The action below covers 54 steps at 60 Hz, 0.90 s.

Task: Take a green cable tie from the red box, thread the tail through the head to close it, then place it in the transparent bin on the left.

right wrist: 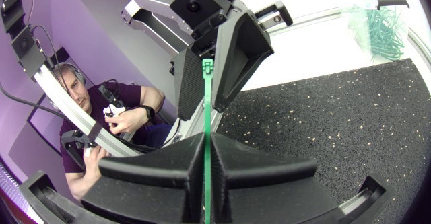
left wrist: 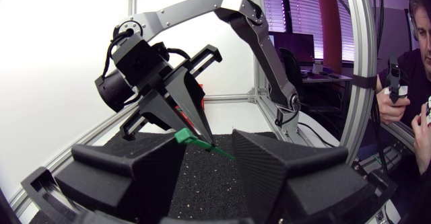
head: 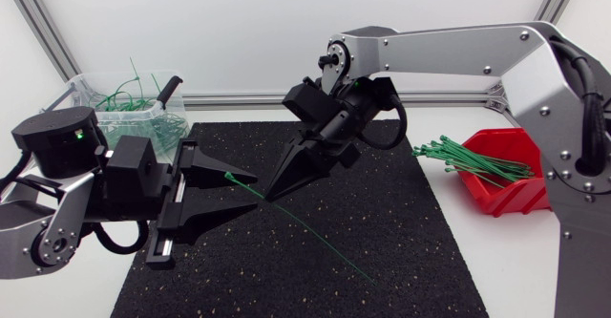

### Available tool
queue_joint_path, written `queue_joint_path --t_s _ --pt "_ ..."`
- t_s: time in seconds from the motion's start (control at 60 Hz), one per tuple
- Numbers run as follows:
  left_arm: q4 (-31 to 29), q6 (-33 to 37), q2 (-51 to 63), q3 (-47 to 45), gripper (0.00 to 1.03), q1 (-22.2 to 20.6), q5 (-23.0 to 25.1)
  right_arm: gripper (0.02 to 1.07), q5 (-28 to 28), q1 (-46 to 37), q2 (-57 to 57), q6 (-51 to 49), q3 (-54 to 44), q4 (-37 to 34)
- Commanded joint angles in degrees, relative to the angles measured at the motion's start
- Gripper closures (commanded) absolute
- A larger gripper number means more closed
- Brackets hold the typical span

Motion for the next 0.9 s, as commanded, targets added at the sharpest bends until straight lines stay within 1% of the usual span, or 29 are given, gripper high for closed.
queue_joint_path --t_s 0.0,0.15,0.183,0.217,0.283,0.65,0.8,0.833,0.883 --pt "1.2 -0.5 1.4 1.4 0.66 0.6 1.2 1.01 -0.3 -0.1 1.4 -1.5 -0.3 -1.0" --pt "2.4 -0.5 2.8 1.3 0.67 1.3 2.0 1.01 -0.3 -0.1 1.4 -1.6 -0.4 -0.9" --pt "2.7 -0.5 3.0 1.3 0.71 1.4 2.4 1.01 -0.3 -0.1 1.4 -1.6 -0.5 -0.9" --pt "3.3 -0.5 3.2 1.2 0.78 1.6 2.4 1.01 -0.3 -0.1 1.4 -1.6 -0.4 -0.9" --pt "3.9 -0.7 4.3 1.7 1.0 1.6 2.5 1.01 -0.3 -0.1 1.4 -1.6 -0.5 -0.9" --pt "4.1 -3.5 5.6 3.6 0.99 2.5 3.2 1.01 0.2 0.0 1.2 -1.6 -1.6 -0.3" --pt "4.1 -3.7 5.4 3.2 0.99 2.6 5.1 1.01 0.2 -0.2 1.2 -1.6 -1.6 -0.2" --pt "4.1 -3.7 5.4 3.1 0.94 2.6 5.1 1.01 0.2 -0.2 1.2 -1.6 -1.6 -0.2" --pt "4.2 -3.6 5.4 2.9 0.82 2.6 5.1 1.01 0.2 -0.3 1.2 -1.7 -1.6 -0.2"
